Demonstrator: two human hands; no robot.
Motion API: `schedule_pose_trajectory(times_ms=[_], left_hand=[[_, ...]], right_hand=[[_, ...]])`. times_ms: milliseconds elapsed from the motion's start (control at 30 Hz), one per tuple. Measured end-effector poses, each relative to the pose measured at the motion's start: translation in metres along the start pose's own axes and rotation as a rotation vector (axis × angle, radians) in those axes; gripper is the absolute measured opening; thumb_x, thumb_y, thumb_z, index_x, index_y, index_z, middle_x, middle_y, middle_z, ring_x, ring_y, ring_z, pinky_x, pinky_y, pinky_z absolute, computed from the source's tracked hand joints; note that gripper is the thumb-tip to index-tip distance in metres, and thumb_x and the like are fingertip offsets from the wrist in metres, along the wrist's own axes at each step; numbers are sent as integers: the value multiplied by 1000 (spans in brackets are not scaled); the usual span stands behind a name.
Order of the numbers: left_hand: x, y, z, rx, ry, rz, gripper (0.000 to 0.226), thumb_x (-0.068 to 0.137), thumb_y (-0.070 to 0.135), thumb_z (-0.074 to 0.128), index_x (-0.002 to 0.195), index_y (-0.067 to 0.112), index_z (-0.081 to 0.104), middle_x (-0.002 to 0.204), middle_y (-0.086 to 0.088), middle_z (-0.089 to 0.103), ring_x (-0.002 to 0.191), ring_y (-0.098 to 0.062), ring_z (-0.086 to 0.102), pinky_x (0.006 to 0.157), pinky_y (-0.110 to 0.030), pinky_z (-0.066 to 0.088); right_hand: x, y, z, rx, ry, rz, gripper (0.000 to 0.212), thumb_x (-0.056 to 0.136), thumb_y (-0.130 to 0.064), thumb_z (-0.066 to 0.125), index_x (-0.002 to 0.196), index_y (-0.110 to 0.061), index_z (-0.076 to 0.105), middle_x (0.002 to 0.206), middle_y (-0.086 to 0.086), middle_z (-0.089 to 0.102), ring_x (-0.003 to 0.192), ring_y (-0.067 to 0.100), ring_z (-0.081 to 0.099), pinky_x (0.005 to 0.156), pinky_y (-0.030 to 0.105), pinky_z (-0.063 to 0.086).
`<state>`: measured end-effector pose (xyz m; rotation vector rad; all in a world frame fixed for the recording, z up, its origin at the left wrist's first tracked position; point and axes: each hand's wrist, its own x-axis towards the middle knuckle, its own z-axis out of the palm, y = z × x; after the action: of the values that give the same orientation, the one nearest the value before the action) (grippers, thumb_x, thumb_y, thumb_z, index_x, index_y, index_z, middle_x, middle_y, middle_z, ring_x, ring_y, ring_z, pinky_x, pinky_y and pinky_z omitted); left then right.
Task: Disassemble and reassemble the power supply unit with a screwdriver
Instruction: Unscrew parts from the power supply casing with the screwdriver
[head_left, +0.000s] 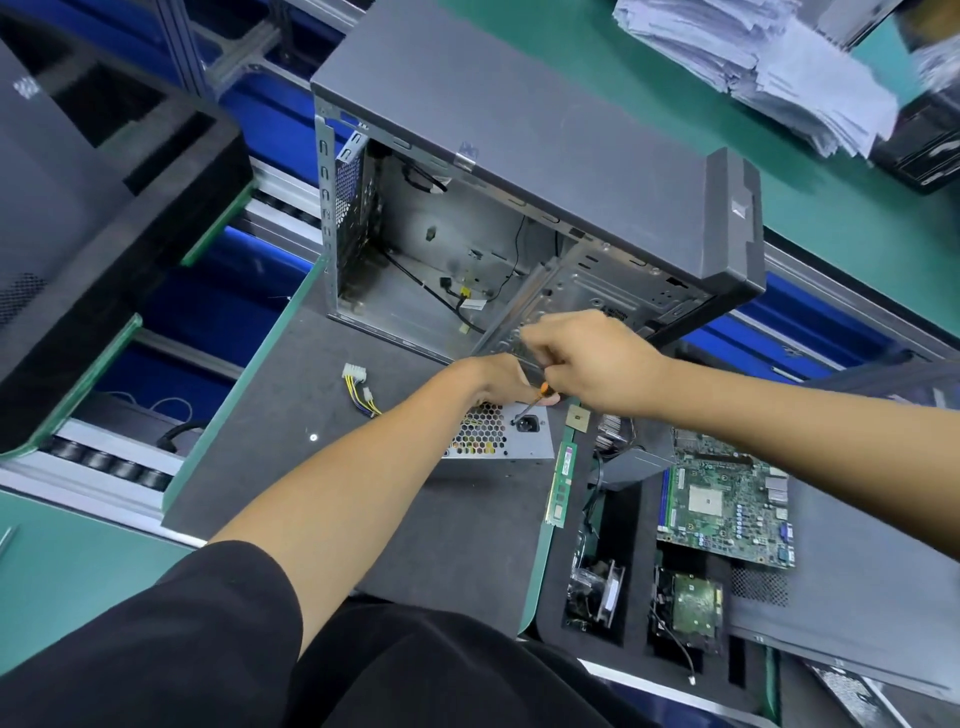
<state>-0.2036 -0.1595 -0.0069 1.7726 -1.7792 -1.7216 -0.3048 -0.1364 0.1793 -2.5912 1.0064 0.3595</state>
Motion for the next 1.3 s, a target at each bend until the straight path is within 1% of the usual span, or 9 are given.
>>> schedule_pose_trajectory(times_ms=[167, 233, 267, 333, 400, 567, 767, 1000, 1300], left_hand=[[-13, 2, -7, 30, -11, 8, 68, 89, 59, 67, 110, -5, 60, 107, -16, 68, 83, -25, 55, 83, -35, 50], [-20, 5, -10, 33, -46, 27, 84, 86, 68, 64, 115, -11, 57, 127, -17, 61, 105, -36, 62, 91, -37, 50], [-23, 6, -11, 34, -61, 32, 87, 86, 70, 63, 116, -12, 57, 126, -20, 59, 112, -40, 59, 94, -39, 49], [-28, 7, -14, 33, -98, 60, 75, 90, 68, 59, 92, -7, 68, 93, -30, 55, 89, -48, 51, 77, -40, 48], [-37, 7, -18, 65, -107, 100, 57, 94, 64, 57, 70, 12, 55, 68, -9, 39, 65, -29, 36, 59, -35, 31], [-56, -9, -28, 73, -53, 241, 32, 91, 52, 70, 107, 25, 63, 102, 4, 65, 89, -14, 60, 76, -30, 46], [-79, -32, -24, 194, 145, 577, 31, 87, 41, 78, 115, 38, 65, 115, 13, 48, 118, -9, 44, 105, -25, 36], [-96, -27, -21, 481, 265, 674, 15, 84, 51, 75, 96, 42, 76, 103, 19, 53, 108, -10, 41, 79, -27, 46], [-93, -2, -18, 992, 310, 757, 18, 96, 50, 60, 99, 32, 64, 95, 11, 56, 95, -15, 43, 78, -29, 44]], right_hand=[[-10, 11, 4, 34, 21, 86, 24, 77, -3, 60, 71, -21, 45, 77, -6, 50, 72, 6, 48, 64, 37, 44], [-14, 12, 1, 5, -2, 78, 24, 78, -7, 62, 73, -24, 47, 81, -8, 50, 75, 6, 50, 64, 36, 46], [-15, 14, -2, -10, -19, 75, 24, 78, -9, 63, 73, -26, 47, 82, -8, 50, 77, 5, 51, 64, 36, 46], [-18, 16, -7, -17, -12, 74, 23, 76, -11, 63, 71, -27, 47, 82, -10, 50, 77, 6, 52, 63, 37, 47], [-21, 17, -8, 13, 41, 72, 23, 74, -10, 62, 69, -27, 47, 80, -9, 50, 76, 11, 53, 63, 40, 49], [-35, 22, -4, 49, 84, 114, 24, 73, -7, 61, 68, -26, 47, 79, -8, 51, 76, 14, 54, 64, 38, 48], [-61, 39, 14, 103, 215, 211, 22, 73, -6, 60, 68, -24, 48, 78, -9, 52, 76, 11, 52, 58, 32, 40], [-81, 51, 42, 280, 392, 329, 27, 73, -7, 60, 67, -30, 46, 76, -8, 55, 70, 8, 54, 58, 31, 42], [-93, 58, 110, 864, 574, 543, 24, 82, 6, 58, 79, -18, 56, 66, 1, 59, 59, 14, 56, 58, 29, 47]])
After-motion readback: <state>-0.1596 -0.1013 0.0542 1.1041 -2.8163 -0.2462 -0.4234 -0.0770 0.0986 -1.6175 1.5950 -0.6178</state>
